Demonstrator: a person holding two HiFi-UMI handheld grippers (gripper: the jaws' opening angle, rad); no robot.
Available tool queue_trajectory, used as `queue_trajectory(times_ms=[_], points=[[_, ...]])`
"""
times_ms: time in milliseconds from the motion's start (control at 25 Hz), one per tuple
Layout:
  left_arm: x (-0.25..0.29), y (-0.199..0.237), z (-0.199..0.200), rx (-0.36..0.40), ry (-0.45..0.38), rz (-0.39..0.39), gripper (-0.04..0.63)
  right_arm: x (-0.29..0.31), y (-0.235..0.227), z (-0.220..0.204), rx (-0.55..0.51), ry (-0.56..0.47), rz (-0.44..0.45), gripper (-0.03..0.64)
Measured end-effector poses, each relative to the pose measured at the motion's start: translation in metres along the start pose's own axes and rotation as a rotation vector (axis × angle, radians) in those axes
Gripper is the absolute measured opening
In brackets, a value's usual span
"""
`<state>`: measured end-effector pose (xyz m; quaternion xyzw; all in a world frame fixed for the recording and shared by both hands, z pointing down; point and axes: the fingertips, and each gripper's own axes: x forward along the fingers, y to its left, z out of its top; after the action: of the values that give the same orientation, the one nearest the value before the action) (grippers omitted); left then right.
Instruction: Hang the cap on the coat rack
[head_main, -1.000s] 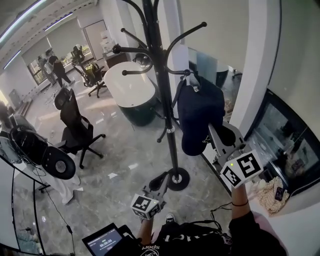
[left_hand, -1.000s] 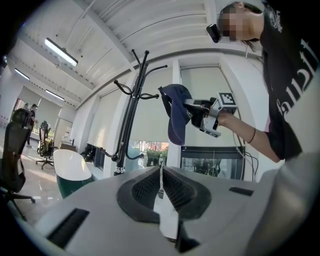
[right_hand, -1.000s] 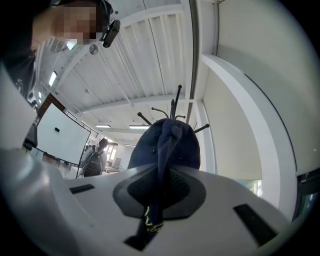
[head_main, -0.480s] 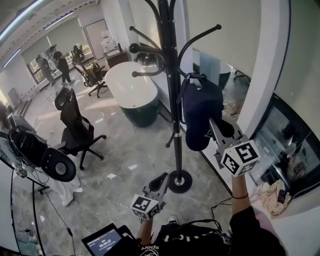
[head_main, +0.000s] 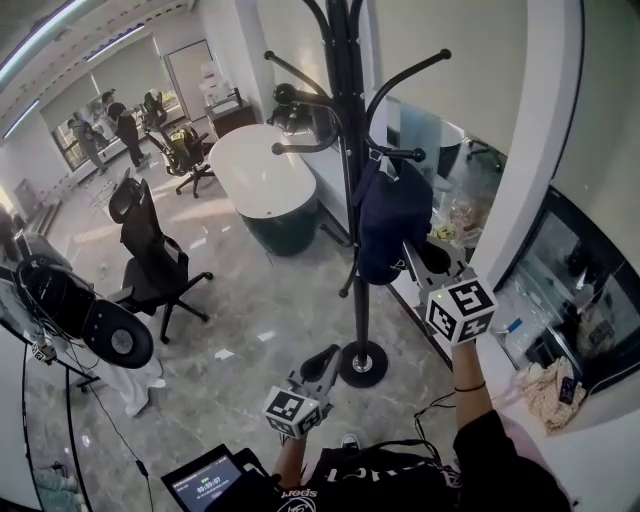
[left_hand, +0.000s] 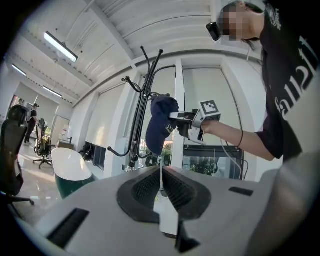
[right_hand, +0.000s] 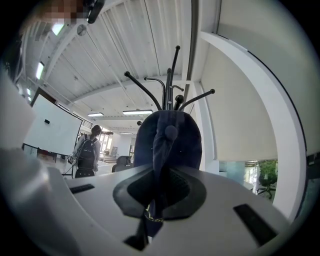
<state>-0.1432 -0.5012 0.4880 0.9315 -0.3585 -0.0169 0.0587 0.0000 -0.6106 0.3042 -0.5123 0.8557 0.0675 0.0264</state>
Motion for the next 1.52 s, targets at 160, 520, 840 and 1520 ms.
queue_trajectory(times_ms=[160,520,840,1520], points=[[-0.003,0.0,-0.001,-0.001,0.001,0.004,0.006,-0.004,0.0,-0.001,-0.01,-0.022,-0.001,0.025],[-0.007,-0.014,-0.002,-0.016,0.001,-0.016,0.006,-0.029,0.006,-0.013,0.057,0.009,0.01,0.156],[-0.001,-0.049,-0.006,-0.013,0.004,-0.032,0.006,-0.077,0.026,-0.068,0.131,0.113,0.074,0.155],[-0.018,-0.154,-0.022,-0.024,-0.006,0.034,0.006,-0.197,0.082,-0.127,0.227,0.241,0.231,0.034]])
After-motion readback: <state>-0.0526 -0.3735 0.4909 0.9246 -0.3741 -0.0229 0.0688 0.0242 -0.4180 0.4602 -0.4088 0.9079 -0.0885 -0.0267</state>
